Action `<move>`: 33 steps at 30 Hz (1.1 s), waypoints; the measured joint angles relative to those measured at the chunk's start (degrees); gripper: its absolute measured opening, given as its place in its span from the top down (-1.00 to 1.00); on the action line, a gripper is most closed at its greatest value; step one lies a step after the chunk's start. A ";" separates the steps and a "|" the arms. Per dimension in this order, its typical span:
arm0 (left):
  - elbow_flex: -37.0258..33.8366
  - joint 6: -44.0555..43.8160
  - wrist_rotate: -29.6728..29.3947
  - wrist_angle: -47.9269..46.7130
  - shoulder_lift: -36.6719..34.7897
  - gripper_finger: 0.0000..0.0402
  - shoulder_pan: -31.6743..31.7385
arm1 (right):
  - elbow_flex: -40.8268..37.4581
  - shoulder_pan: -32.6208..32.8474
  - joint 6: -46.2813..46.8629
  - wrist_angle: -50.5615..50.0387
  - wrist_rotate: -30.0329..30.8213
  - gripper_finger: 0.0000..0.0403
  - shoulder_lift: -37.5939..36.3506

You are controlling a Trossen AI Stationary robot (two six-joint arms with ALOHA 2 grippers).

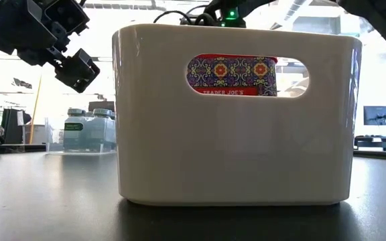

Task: Sort spices by type
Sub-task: Put the black seasoning can into the black bin

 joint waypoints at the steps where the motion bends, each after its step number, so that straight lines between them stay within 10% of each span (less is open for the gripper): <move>1: 0.00 0.00 -0.01 0.00 0.00 -0.29 -0.01 | 0.03 -0.02 -0.61 0.68 0.00 0.26 -0.03; 33: 0.00 0.00 0.00 -0.01 0.00 -0.29 0.00 | 0.13 0.00 -2.73 0.74 -0.13 0.13 4.59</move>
